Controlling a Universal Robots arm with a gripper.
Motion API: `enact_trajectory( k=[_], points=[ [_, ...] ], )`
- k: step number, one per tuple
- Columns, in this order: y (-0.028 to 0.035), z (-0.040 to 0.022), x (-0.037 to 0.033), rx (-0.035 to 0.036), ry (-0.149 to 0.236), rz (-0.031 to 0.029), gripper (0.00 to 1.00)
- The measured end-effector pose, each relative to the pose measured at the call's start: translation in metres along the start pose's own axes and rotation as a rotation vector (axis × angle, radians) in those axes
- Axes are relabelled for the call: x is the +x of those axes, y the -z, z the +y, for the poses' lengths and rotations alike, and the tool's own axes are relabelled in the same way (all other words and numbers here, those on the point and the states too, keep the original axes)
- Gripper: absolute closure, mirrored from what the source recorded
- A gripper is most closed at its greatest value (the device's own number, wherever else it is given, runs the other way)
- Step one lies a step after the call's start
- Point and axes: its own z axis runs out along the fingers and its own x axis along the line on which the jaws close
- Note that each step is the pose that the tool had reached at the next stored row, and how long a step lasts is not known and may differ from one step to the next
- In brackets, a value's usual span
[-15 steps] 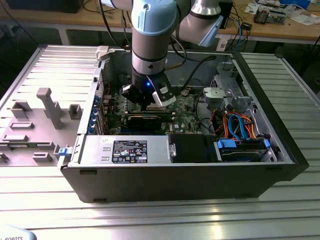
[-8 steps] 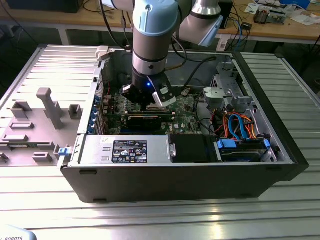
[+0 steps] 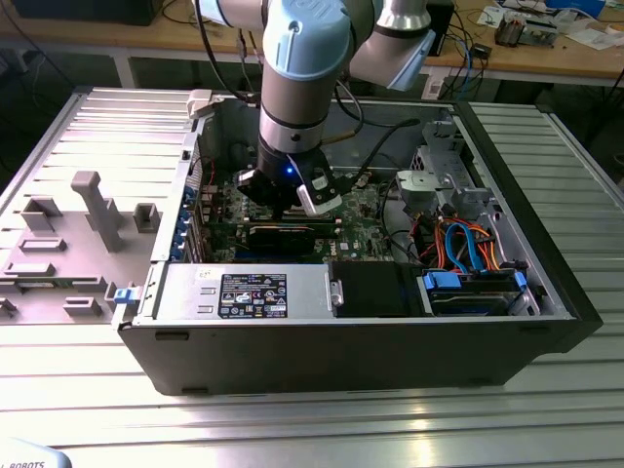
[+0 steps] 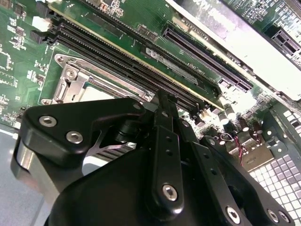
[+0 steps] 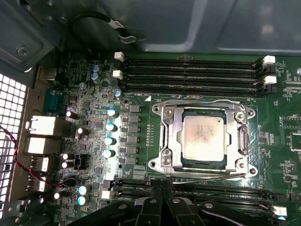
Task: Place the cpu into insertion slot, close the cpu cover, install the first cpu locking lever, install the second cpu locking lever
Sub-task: 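Install the second cpu locking lever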
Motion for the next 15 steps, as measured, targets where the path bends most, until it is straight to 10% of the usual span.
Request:
enact_trajectory(
  k=[9,14,15],
  points=[
    [-0.0042,-0.0008,-0.0004,-0.0079,0.001,-0.0003,0.89],
    [-0.0082,-0.0014,0.0011,-0.0362,0.004,-0.0017,0.89],
    [-0.0099,-0.0016,0.0025,-0.0519,0.005,-0.0023,0.89]
  ],
)
